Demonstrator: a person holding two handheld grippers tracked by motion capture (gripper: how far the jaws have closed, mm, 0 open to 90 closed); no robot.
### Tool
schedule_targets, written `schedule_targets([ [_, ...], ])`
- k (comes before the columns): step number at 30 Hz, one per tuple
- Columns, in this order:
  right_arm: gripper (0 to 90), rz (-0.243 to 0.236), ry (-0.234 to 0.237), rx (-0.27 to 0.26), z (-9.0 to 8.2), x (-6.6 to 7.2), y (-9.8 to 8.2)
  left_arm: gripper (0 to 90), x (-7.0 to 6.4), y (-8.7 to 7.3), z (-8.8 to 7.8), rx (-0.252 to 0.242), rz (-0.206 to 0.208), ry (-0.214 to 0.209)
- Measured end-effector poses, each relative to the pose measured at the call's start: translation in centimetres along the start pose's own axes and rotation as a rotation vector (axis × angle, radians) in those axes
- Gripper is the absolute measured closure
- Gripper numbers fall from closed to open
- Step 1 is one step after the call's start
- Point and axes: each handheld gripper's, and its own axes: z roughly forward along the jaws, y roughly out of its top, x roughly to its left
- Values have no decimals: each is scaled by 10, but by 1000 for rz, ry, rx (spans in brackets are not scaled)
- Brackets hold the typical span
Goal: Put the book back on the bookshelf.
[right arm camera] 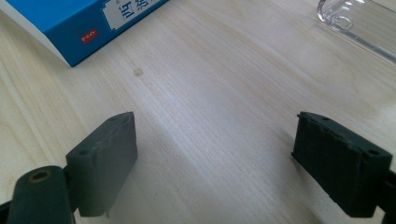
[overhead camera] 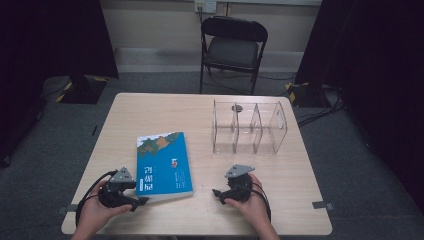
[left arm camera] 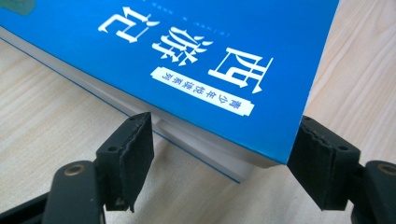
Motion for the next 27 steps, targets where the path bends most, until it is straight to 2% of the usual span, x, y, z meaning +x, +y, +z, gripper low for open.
schedule_targets([
  [1, 129, 1, 0, 0, 0, 0, 0, 260, 0, 1, -1, -13, -16, -4],
  [6, 129, 7, -3, 1, 0, 1, 0, 260, 1, 3, -2, -6, -17, -6],
  [14, 147, 18, -20, -3, -2, 5, -2, 260, 2, 10, -8, -28, -24, -17],
  [21, 149, 11, 26, 18, -3, 17, 3, 261, 3, 15, -10, -38, -28, -23],
  [24, 150, 11, 40, 0, -2, 22, 7, 262, 3, 15, -11, -40, -29, -26],
  [25, 151, 5, 62, 7, 0, 25, 11, 262, 3, 15, -11, -37, -28, -27],
  [27, 153, -6, 72, 11, 1, 28, 14, 262, 3, 16, -11, -36, -27, -27],
])
